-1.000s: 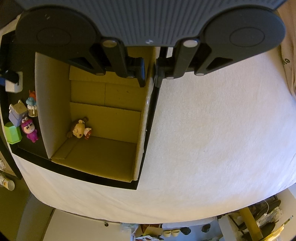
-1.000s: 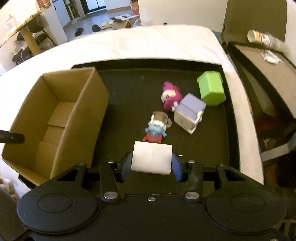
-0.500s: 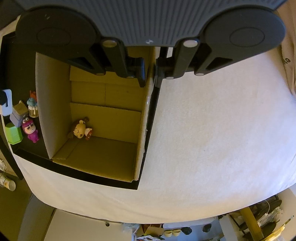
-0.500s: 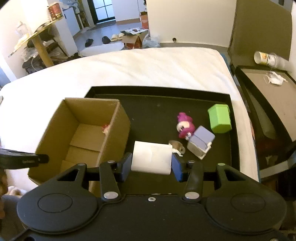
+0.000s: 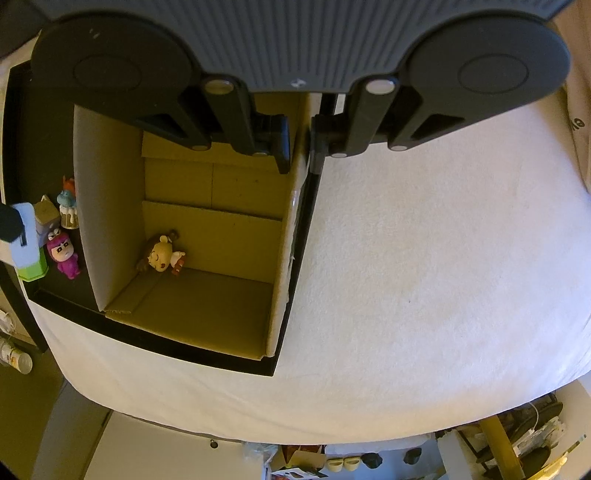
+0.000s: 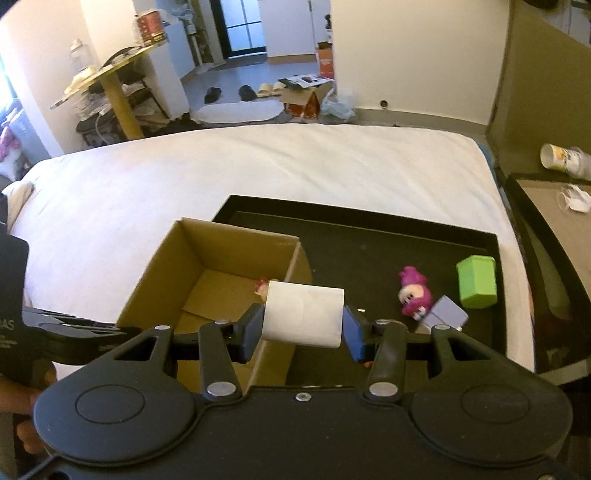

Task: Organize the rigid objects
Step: 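Carry the charger over the box and open the right gripper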

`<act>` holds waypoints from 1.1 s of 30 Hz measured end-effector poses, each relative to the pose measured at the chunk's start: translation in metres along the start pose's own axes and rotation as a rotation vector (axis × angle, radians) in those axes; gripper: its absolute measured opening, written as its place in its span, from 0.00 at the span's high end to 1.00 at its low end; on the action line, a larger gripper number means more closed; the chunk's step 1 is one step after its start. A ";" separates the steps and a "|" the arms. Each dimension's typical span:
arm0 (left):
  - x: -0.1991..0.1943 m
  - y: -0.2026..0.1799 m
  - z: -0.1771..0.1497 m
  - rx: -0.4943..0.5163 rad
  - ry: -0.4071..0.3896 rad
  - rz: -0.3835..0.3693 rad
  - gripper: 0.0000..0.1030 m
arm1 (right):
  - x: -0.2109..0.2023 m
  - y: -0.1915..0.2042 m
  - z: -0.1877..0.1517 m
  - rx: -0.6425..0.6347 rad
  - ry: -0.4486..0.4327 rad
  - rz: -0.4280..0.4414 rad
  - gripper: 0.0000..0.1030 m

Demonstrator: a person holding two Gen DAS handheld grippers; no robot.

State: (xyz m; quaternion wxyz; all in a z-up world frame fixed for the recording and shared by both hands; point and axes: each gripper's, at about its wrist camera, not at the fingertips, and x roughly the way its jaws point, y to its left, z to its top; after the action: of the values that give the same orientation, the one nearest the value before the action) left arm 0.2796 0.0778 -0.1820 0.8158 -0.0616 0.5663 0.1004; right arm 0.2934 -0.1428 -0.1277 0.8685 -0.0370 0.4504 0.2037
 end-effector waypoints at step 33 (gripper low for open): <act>0.000 0.019 0.001 -0.039 -0.003 -0.058 0.91 | 0.038 0.073 0.012 -0.277 0.044 0.076 0.55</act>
State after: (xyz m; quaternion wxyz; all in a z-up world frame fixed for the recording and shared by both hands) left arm 0.2761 0.0964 -0.1812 0.8179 -0.0936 0.5609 0.0879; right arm 0.2942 -0.0603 -0.1422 0.8366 -0.1438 0.4380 0.2960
